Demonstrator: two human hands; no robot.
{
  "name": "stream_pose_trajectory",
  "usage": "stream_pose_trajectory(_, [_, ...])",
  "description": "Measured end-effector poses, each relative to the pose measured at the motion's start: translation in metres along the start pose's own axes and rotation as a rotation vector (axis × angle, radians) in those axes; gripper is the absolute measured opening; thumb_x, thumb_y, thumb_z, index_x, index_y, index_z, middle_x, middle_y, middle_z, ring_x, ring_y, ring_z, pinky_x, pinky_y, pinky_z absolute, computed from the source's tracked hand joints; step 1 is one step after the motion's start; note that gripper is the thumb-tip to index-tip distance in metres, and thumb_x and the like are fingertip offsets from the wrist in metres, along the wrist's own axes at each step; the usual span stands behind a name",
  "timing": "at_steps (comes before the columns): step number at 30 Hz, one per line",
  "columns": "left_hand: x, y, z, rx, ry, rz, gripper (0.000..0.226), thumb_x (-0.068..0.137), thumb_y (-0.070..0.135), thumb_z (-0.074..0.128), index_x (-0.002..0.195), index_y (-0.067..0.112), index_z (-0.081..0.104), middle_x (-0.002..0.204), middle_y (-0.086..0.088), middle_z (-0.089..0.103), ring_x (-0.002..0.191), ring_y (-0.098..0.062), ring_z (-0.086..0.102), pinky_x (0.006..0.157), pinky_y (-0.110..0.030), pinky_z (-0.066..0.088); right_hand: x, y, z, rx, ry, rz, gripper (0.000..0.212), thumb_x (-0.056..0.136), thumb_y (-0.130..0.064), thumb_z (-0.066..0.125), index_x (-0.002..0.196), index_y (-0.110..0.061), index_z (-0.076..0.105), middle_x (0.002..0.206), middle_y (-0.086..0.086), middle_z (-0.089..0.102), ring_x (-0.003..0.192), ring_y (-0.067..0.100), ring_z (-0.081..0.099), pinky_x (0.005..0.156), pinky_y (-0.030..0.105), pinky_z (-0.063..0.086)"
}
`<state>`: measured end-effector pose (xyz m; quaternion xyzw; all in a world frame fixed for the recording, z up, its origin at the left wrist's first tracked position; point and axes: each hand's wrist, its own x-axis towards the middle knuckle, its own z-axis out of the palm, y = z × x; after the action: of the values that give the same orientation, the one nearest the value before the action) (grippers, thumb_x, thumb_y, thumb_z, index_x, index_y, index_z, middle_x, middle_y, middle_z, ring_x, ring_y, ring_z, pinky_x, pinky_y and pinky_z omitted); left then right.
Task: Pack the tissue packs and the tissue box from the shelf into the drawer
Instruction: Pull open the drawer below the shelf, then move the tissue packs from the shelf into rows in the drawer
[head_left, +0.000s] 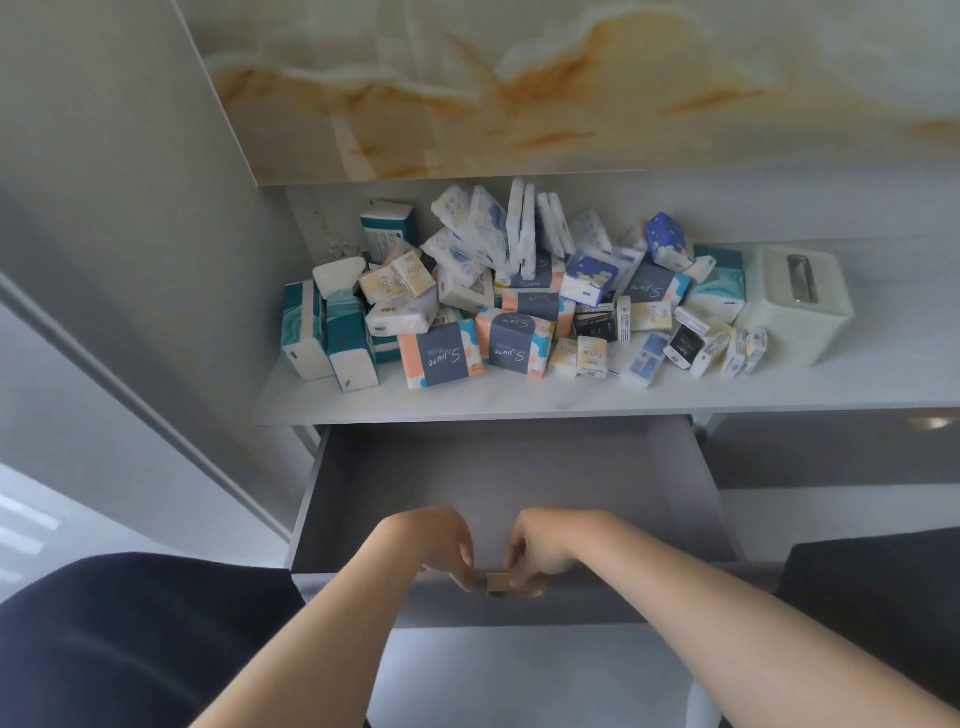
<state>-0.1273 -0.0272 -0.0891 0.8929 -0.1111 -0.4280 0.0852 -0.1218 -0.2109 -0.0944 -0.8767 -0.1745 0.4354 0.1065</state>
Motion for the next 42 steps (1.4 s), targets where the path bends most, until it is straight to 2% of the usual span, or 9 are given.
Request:
stream_pose_trajectory(6, [-0.012, 0.016, -0.01, -0.032, -0.171, -0.023, 0.038, 0.084, 0.045, 0.068, 0.113, 0.02, 0.07, 0.101, 0.005, 0.073, 0.092, -0.014, 0.072, 0.091, -0.034, 0.055, -0.013, 0.0, -0.005, -0.011, 0.051, 0.014, 0.028, 0.088, -0.041, 0.064, 0.109, -0.024, 0.073, 0.113, -0.003, 0.072, 0.102, 0.024, 0.067, 0.088, 0.036, 0.055])
stream_pose_trajectory(15, [-0.048, 0.033, -0.127, -0.04, 0.487, -0.028, 0.029, 0.095, 0.035, 0.048, 0.118, 0.028, 0.063, 0.127, 0.001, 0.058, 0.113, -0.02, 0.055, 0.093, -0.032, 0.046, -0.045, -0.029, -0.136, 0.069, 0.521, -0.075, 0.023, 0.097, -0.031, 0.052, 0.113, -0.026, 0.069, 0.121, -0.003, 0.064, 0.107, 0.018, 0.059, 0.093, 0.035, 0.051])
stream_pose_trajectory(19, [-0.062, 0.027, -0.156, -0.126, 0.585, -0.134, 0.032, 0.1, 0.007, 0.042, 0.13, 0.002, 0.052, 0.129, -0.015, 0.056, 0.115, -0.031, 0.057, 0.088, -0.036, 0.05, -0.046, -0.04, -0.172, 0.048, 0.597, -0.143, 0.018, 0.098, -0.032, 0.05, 0.108, -0.029, 0.066, 0.114, -0.004, 0.059, 0.103, 0.02, 0.057, 0.08, 0.032, 0.047])
stream_pose_trajectory(24, [-0.061, -0.029, -0.169, -0.105, 0.832, -0.258, 0.036, 0.097, 0.028, 0.046, 0.132, 0.021, 0.051, 0.128, -0.006, 0.057, 0.112, -0.026, 0.056, 0.09, -0.036, 0.051, -0.001, -0.092, -0.189, 0.064, 0.625, -0.239, 0.031, 0.095, -0.028, 0.054, 0.125, -0.029, 0.06, 0.123, -0.002, 0.061, 0.104, 0.02, 0.058, 0.084, 0.034, 0.049])
stream_pose_trajectory(28, [-0.047, -0.093, -0.17, -0.215, 0.908, -0.332, 0.043, 0.095, 0.02, 0.047, 0.138, 0.018, 0.043, 0.134, -0.01, 0.046, 0.121, -0.028, 0.047, 0.096, -0.039, 0.046, 0.056, -0.152, -0.179, 0.126, 0.559, -0.275, 0.046, 0.097, -0.027, 0.053, 0.142, -0.024, 0.045, 0.133, 0.006, 0.057, 0.112, 0.026, 0.057, 0.086, 0.031, 0.045])
stream_pose_trajectory(30, [-0.036, -0.122, -0.17, -0.329, 0.894, -0.325, 0.041, 0.098, 0.021, 0.045, 0.139, 0.014, 0.043, 0.136, -0.012, 0.046, 0.122, -0.028, 0.048, 0.097, -0.035, 0.043, 0.083, -0.17, -0.173, 0.13, 0.534, -0.234, 0.062, 0.098, -0.028, 0.052, 0.154, -0.022, 0.028, 0.145, 0.01, 0.049, 0.126, 0.03, 0.05, 0.099, 0.034, 0.044])
stream_pose_trajectory(35, [-0.022, -0.148, -0.169, -0.63, 0.922, -0.183, 0.024, 0.1, 0.028, 0.045, 0.109, 0.013, 0.061, 0.118, -0.008, 0.064, 0.095, -0.021, 0.057, 0.07, -0.022, 0.04, 0.118, -0.198, -0.158, 0.208, 0.616, -0.144, 0.075, 0.1, -0.02, 0.05, 0.16, -0.019, 0.004, 0.161, 0.008, 0.025, 0.142, 0.028, 0.036, 0.114, 0.036, 0.034])
stream_pose_trajectory(38, [-0.018, -0.148, -0.163, -0.802, 0.919, -0.179, 0.02, 0.098, 0.03, 0.051, 0.105, 0.015, 0.061, 0.103, -0.002, 0.064, 0.086, -0.015, 0.052, 0.067, -0.023, 0.039, 0.124, -0.203, -0.151, 0.297, 0.673, -0.091, 0.077, 0.096, -0.013, 0.053, 0.159, -0.016, 0.009, 0.16, 0.008, 0.023, 0.142, 0.029, 0.034, 0.115, 0.037, 0.034])
stream_pose_trajectory(42, [-0.024, -0.148, -0.151, -0.96, 0.793, -0.204, 0.024, 0.093, 0.029, 0.057, 0.105, 0.01, 0.066, 0.099, -0.005, 0.066, 0.086, -0.018, 0.057, 0.073, -0.026, 0.043, 0.119, -0.199, -0.141, 0.394, 0.683, -0.112, 0.053, 0.083, -0.011, 0.061, 0.136, -0.016, 0.053, 0.131, 0.008, 0.057, 0.117, 0.025, 0.057, 0.098, 0.037, 0.051])
